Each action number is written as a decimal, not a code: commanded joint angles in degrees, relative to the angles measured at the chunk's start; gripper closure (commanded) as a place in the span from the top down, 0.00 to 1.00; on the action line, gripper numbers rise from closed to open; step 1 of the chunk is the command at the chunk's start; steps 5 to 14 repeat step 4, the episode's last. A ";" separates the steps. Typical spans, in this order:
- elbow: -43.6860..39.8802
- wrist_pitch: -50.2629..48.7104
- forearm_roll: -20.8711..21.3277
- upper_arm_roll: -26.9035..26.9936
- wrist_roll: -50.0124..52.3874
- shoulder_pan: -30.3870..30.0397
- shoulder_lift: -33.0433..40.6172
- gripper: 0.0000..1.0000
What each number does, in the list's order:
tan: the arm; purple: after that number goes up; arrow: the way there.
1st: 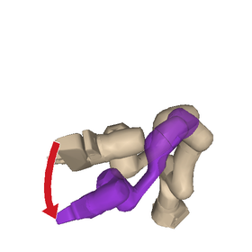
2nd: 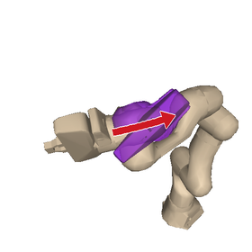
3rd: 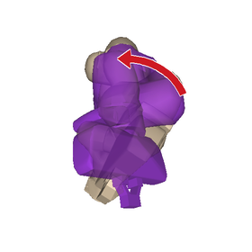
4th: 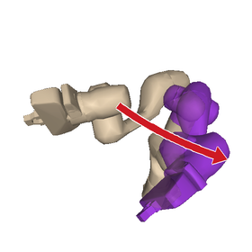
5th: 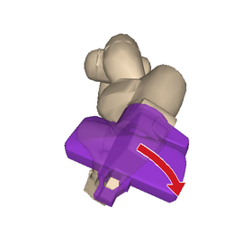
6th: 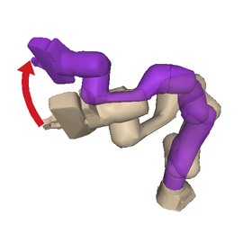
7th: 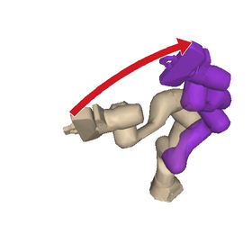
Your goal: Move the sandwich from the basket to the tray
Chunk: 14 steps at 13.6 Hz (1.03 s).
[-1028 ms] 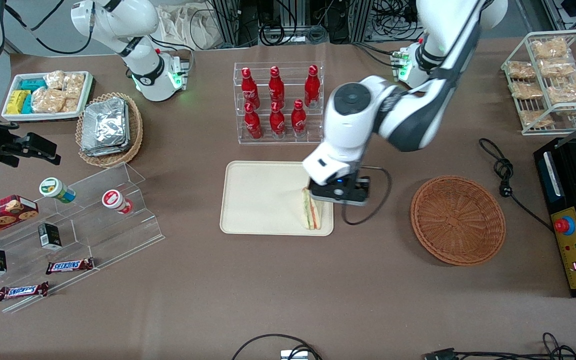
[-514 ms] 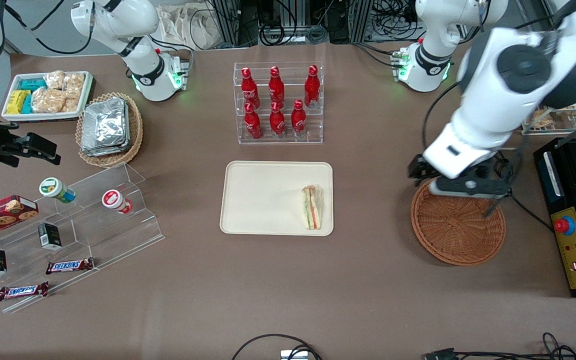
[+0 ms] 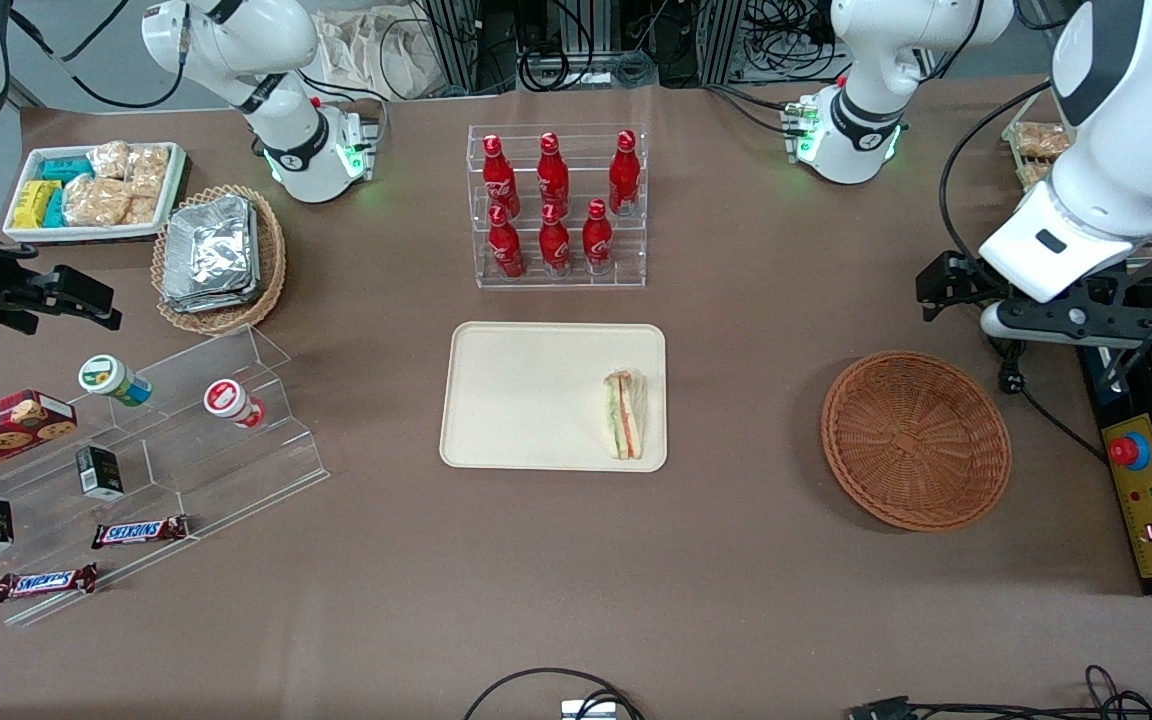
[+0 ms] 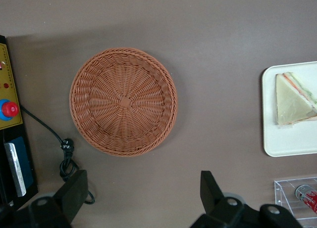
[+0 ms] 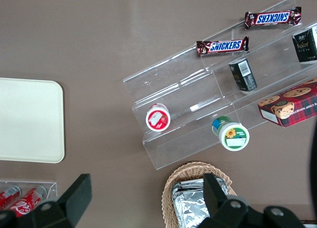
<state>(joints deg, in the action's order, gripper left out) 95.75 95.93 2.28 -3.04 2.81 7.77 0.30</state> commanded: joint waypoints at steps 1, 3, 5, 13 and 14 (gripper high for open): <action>1.46 0.05 -1.31 0.76 -1.49 -0.30 1.45 1.00; 1.37 -0.04 -1.05 1.19 -1.58 -0.30 1.45 1.00; 1.46 0.05 -1.39 1.63 -1.58 -0.13 1.45 1.00; 1.46 0.05 -1.39 1.63 -1.58 -0.13 1.45 1.00; 1.46 0.05 -1.39 1.63 -1.58 -0.13 1.45 1.00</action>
